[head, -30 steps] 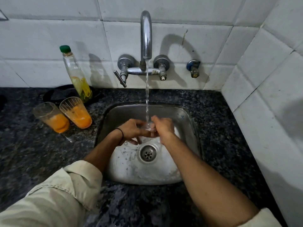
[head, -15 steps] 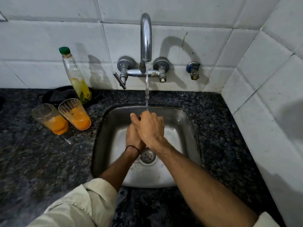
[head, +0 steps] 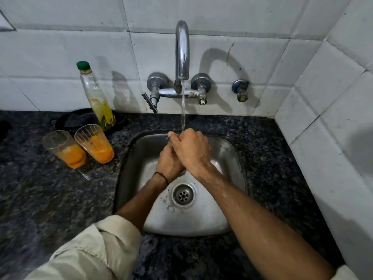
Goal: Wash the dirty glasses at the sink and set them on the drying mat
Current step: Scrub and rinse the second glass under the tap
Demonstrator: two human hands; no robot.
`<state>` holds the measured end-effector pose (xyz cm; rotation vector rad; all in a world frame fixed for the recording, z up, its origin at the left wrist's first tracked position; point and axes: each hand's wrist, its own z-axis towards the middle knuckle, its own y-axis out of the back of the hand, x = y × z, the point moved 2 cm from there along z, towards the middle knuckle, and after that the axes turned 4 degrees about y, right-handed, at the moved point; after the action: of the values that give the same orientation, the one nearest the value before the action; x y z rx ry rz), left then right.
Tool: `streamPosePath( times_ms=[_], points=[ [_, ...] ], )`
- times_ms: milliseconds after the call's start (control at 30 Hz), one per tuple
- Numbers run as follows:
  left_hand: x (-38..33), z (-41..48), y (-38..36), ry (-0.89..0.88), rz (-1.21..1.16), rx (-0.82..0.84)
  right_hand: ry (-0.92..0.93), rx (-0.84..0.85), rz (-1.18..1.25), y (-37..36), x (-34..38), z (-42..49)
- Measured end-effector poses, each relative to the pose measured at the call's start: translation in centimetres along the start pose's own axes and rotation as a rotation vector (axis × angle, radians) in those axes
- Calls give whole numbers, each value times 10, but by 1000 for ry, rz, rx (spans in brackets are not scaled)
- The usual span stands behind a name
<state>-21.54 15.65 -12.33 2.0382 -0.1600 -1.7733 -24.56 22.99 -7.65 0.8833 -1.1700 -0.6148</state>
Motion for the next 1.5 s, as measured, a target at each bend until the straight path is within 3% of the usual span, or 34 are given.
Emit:
streamPosePath(
  times_ms=[100,200,300,400,467,600,667,733,833,900,967,1067,1167,1233,1300,1367,1433,1500],
  points=[
    [-1,4,16,15,-279,434,177,39,35,11,-7,8],
    [3,10,31,19,-400,576,347,250,246,17,-11,17],
    [3,12,23,34,-323,311,220,121,205,7,-4,19],
    [1,9,11,2,-216,81,102,10,-27,-2,10,9],
    [5,8,11,29,-285,158,173,20,-102,1,10,10],
    [17,12,27,22,-415,445,407,286,261,19,-1,18],
    [15,12,28,36,-446,478,379,274,382,18,-3,20],
    [9,13,23,43,-328,276,221,172,360,14,0,20],
    [5,15,12,-55,44,-89,-91,69,320,4,9,8],
    [6,18,11,-74,83,-178,-107,-7,339,-12,14,-9],
    [13,24,17,-145,63,-146,20,-42,321,-27,11,-28],
    [28,33,28,-200,11,53,348,163,205,-19,-22,-32],
    [31,33,34,-166,12,209,870,402,-412,15,-53,-5],
    [25,29,27,-172,36,297,1018,528,-678,22,-52,10],
    [15,28,18,-182,8,276,922,577,-714,21,-33,16],
    [12,28,14,-217,-65,180,701,589,-588,18,-14,17],
    [15,29,15,-229,-91,44,319,546,-228,6,-6,17],
    [18,30,18,-213,-94,-42,44,293,97,-16,-1,4]
  ],
)
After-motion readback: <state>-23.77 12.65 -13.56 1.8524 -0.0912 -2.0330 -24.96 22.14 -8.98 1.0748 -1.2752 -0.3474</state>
